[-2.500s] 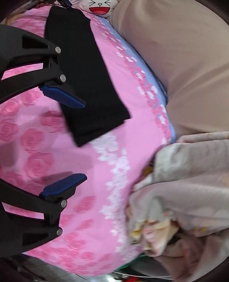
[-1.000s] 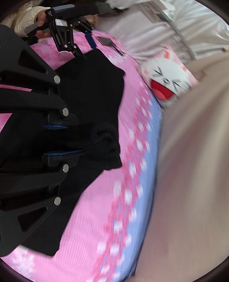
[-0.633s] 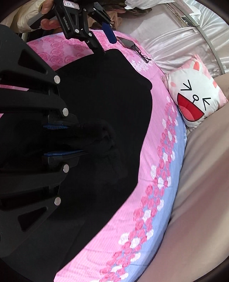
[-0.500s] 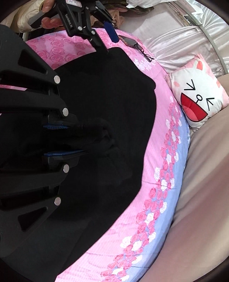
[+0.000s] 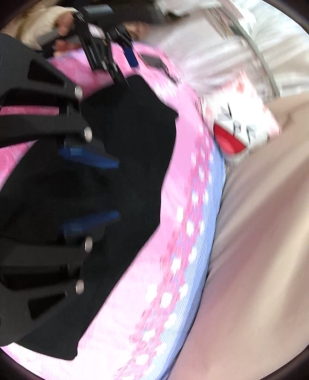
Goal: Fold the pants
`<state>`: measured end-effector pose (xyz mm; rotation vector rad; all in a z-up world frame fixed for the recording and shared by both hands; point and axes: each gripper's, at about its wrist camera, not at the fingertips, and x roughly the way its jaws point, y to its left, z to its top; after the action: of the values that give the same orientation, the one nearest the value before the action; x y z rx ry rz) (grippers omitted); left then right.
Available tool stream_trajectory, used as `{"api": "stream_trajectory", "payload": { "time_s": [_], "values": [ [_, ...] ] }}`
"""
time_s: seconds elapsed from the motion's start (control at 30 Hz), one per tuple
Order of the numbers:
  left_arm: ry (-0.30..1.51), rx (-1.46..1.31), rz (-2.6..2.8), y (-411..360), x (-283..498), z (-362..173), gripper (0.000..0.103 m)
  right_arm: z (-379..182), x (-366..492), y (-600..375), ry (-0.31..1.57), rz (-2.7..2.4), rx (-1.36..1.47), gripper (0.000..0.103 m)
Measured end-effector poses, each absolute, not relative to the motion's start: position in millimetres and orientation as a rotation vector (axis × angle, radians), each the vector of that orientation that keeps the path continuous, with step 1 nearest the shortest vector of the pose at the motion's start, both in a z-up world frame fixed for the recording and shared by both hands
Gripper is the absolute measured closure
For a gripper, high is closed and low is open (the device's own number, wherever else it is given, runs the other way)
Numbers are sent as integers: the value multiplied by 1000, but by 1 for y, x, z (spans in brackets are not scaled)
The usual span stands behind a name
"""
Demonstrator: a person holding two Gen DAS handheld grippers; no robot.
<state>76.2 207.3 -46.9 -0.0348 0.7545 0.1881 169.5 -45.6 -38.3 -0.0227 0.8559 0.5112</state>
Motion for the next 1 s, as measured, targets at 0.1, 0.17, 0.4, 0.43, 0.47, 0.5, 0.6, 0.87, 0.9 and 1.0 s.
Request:
{"api": "stream_trajectory", "payload": {
  "time_s": [0.1,0.17,0.4,0.43,0.47,0.5,0.6,0.87,0.9,1.0],
  "values": [
    [751,-10,178,199,75,-44,24,-82,195,-26,952,485,-57,74],
    [757,0,175,196,75,-44,24,-91,192,-8,911,453,-114,73],
    [752,7,180,193,72,-40,22,-50,157,-42,837,461,-63,77],
    [753,6,182,193,72,-40,22,-41,147,-72,810,405,-40,76],
    [757,5,186,191,73,-41,22,-37,143,-92,802,367,-25,76],
    [760,3,186,189,74,-42,22,-35,137,-119,801,312,-9,76],
    [768,-6,162,176,81,-43,22,-50,128,-193,854,124,23,73],
    [721,56,32,112,107,-25,17,-55,128,-222,839,161,82,73],
    [716,58,14,102,117,-25,17,-51,133,-219,827,171,79,73],
    [756,72,-7,76,157,-38,17,-72,166,-224,886,154,65,73]
  ]
}}
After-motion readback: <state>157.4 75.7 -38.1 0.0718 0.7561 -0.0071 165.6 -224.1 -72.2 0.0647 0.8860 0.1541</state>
